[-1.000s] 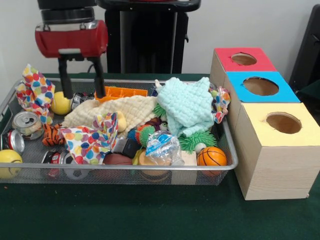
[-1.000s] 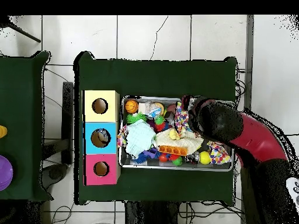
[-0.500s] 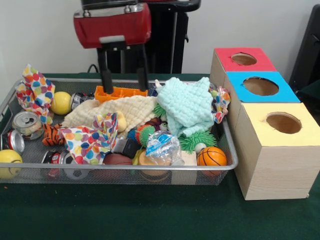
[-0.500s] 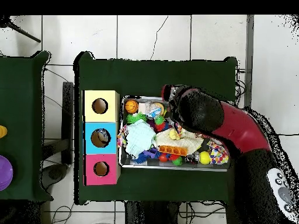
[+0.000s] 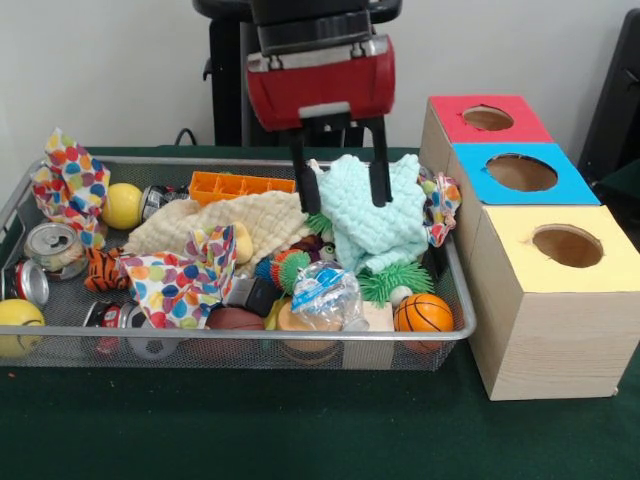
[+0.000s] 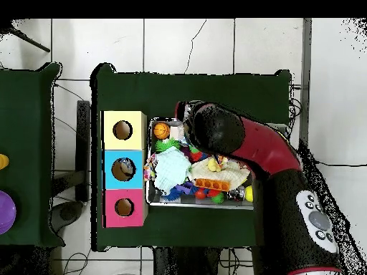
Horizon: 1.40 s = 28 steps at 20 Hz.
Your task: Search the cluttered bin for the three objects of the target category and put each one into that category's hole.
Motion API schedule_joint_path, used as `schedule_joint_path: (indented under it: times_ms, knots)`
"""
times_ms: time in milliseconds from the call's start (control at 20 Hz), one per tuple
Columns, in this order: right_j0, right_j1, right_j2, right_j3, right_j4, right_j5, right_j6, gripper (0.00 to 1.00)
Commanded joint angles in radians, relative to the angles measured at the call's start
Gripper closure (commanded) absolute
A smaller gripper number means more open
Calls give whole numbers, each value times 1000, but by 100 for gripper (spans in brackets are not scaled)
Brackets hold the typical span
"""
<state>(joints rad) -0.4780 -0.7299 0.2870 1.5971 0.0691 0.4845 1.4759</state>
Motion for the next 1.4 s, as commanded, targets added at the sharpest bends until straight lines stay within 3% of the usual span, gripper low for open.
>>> schedule_joint_path:
  times_ms: [50,400,800,1250,1400]
  knots:
    - [45,103,-80,-15,-8,-56,226,0]
    - [128,159,-238,-97,-40,-53,248,0]
    - [182,252,-333,-179,-29,-104,246,0]
    - [229,280,-340,-179,33,-135,261,0]
    - [210,264,-291,-144,65,-124,251,0]
